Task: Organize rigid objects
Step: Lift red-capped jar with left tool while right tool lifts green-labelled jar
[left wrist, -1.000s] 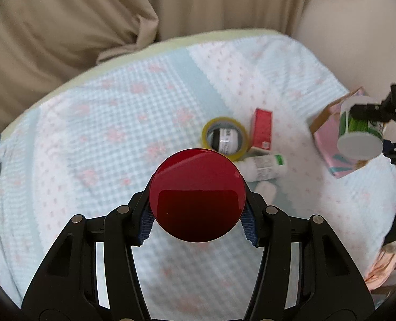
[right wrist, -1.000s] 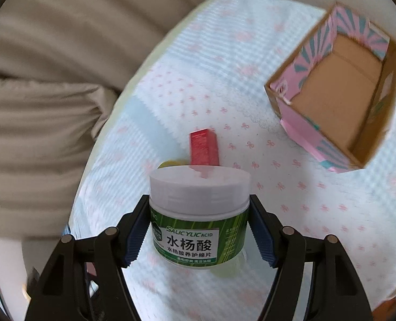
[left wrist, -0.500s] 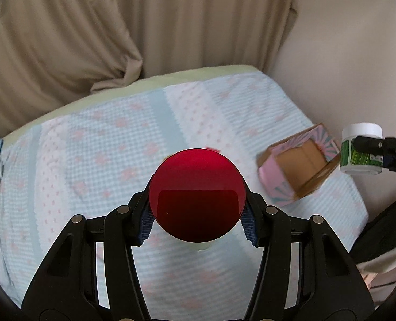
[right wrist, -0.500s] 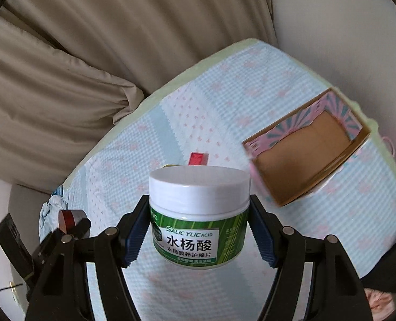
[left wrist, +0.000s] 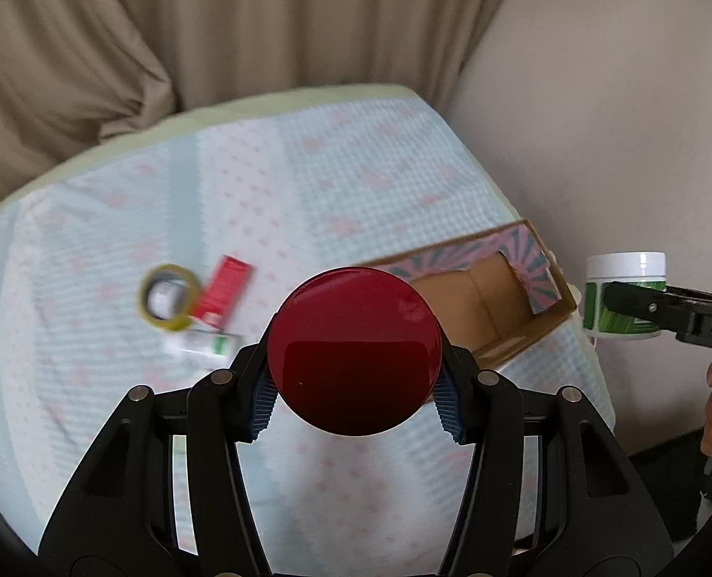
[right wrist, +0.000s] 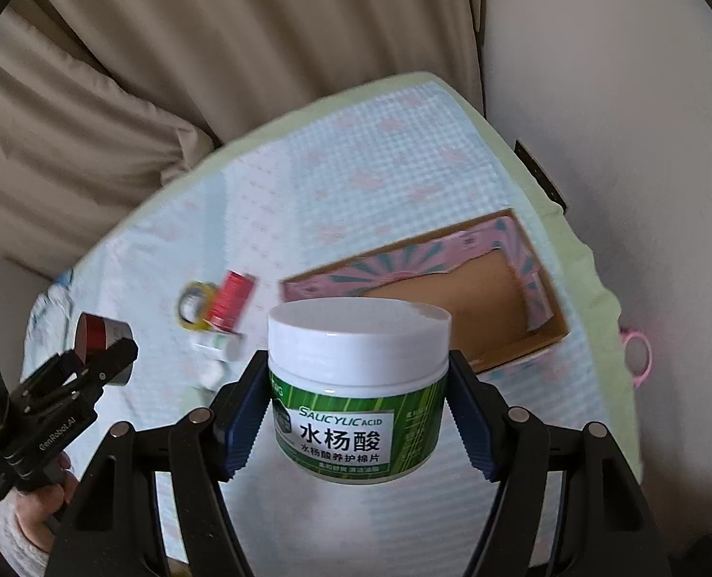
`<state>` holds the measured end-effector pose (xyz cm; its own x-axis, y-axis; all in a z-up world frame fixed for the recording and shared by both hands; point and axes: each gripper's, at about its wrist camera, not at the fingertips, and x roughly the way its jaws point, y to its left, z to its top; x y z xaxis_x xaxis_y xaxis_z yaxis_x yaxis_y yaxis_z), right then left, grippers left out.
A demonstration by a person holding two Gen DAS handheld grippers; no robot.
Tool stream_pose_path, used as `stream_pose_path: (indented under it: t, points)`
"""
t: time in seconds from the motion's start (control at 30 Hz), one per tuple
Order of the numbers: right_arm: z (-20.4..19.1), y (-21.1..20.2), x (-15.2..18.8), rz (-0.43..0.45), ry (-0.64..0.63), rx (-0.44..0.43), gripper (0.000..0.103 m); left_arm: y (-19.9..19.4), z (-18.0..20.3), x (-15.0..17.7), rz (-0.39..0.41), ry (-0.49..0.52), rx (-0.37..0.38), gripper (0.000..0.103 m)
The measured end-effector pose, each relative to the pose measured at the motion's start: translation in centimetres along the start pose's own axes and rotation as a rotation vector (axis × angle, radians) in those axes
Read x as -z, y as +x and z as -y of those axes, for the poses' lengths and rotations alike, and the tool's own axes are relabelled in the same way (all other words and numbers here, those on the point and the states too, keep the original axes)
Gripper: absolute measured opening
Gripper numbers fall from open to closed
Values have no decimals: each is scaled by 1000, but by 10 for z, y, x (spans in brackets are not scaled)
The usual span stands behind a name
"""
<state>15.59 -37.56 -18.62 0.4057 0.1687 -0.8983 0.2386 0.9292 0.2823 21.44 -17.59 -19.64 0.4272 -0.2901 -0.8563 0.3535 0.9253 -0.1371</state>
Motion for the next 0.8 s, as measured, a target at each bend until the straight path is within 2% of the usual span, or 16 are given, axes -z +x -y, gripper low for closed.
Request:
stream_pose_path:
  t: [0.2,0.37,0.53,0.67,0.8]
  points:
    - [61,51,-20,-89,-84,7,66,80,50,-6,-109,-28,-1,51]
    - [92,94,-34,-153,-166,5,66,140,72,-12,-191,-37,-26,51]
    - [99,137,-41,-211,-292,-9,66,206,81,-15,-291,-58,-52,51]
    - [96,171,-40,-254,-411,-15,66,244,84,-11,-359,-58,-74,51]
    - [92,198,-34,-285,-487,-28,66,267,84,-6,-406,-68,-83,51]
